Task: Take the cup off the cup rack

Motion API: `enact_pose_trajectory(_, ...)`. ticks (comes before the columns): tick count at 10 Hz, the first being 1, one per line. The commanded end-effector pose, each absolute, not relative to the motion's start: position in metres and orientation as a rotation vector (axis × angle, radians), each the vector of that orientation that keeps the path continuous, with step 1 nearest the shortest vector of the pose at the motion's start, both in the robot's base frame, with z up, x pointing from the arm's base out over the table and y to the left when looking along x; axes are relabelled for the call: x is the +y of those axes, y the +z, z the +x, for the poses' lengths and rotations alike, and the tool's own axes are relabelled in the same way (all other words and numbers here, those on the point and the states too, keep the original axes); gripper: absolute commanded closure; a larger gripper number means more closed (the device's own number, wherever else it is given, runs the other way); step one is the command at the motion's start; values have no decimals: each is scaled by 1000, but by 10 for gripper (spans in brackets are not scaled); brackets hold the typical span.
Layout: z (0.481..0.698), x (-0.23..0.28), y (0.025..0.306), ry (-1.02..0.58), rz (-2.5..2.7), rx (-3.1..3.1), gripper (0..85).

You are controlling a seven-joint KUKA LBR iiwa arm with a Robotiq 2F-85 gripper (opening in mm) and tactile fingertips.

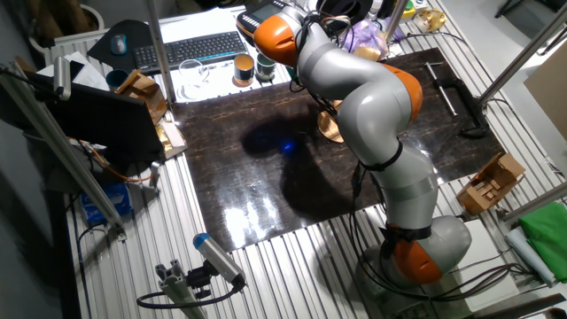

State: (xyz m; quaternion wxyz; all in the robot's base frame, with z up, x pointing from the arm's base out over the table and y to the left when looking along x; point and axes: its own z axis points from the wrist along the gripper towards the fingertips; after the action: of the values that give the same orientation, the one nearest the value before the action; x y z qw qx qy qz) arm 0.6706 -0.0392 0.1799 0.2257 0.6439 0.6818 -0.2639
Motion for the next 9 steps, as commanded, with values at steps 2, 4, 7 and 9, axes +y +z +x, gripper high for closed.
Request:
enact_pose_trajectory(2, 671, -38, 181, -731, 1771, 1884, 840)
enact_pose_trajectory(4, 672, -37, 184, -732, 1768, 1887, 840)
enact_pose_trajectory(7, 672, -37, 185, -732, 1760, 1900, 840)
enact_pose_trajectory(9, 672, -38, 185, -734, 1753, 1910, 840)
